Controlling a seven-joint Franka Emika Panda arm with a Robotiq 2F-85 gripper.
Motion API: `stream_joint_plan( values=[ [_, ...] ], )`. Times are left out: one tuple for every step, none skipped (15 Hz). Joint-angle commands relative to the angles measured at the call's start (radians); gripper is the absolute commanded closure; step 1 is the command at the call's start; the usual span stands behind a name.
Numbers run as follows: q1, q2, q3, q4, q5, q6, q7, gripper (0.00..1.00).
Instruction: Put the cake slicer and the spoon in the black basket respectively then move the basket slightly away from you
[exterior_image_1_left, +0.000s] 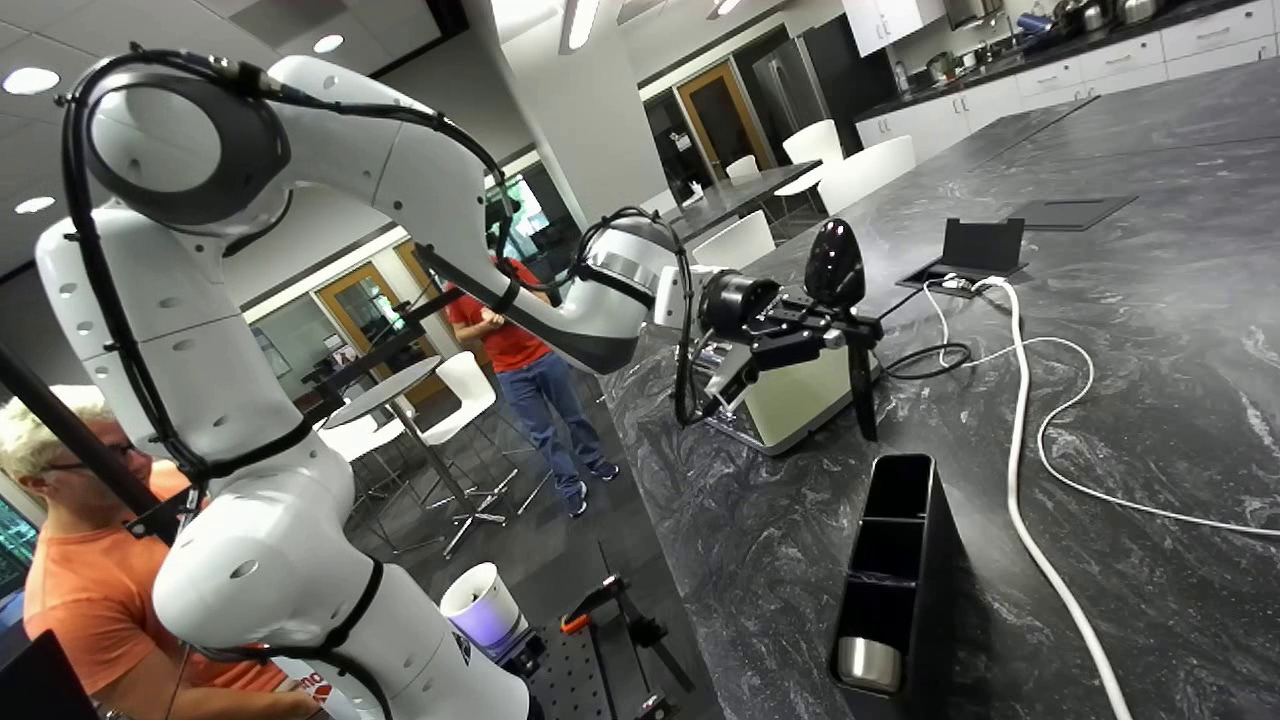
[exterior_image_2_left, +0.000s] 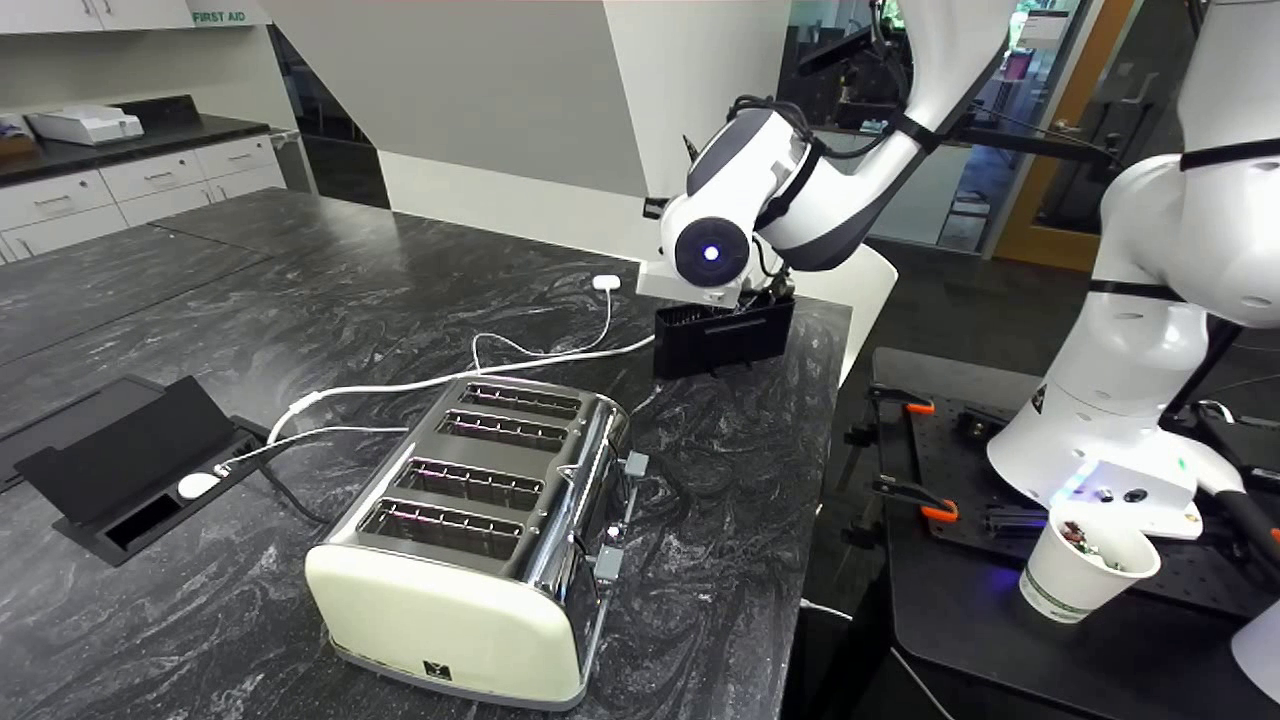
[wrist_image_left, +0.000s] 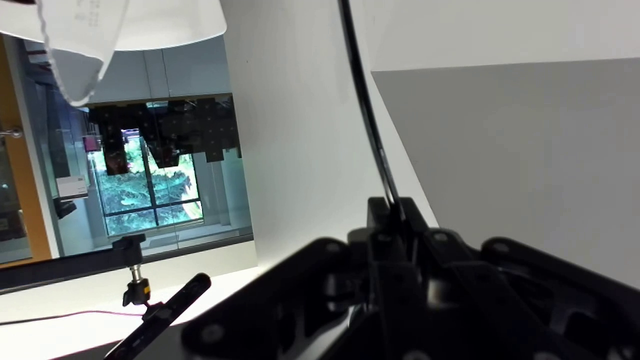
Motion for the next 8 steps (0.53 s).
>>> stream_joint_plan(
  values=[
    [-0.001, 0.066, -0.02, 0.051, -0.015, 0.017, -0.001, 0.98],
    [-0.002, 0.082, -0.022, 0.059, -0.014, 0.02, -0.001, 0.98],
    [-0.003, 0.098, -0.023, 0.066, -0.013, 0.024, -0.001, 0.98],
    [-0.003, 0.113, -0.024, 0.072, -0.011, 0.026, -0.001, 0.98],
    [-0.005, 0.13, -0.023, 0.078, -0.007, 0.032, -0.001, 0.98],
    [-0.006, 0.146, -0.023, 0.083, -0.004, 0.035, -0.001, 0.98],
    [-0.005, 0.162, -0.022, 0.086, -0.003, 0.036, -0.001, 0.98],
    [-0.005, 0.176, -0.022, 0.09, -0.003, 0.037, -0.001, 0.98]
  ],
)
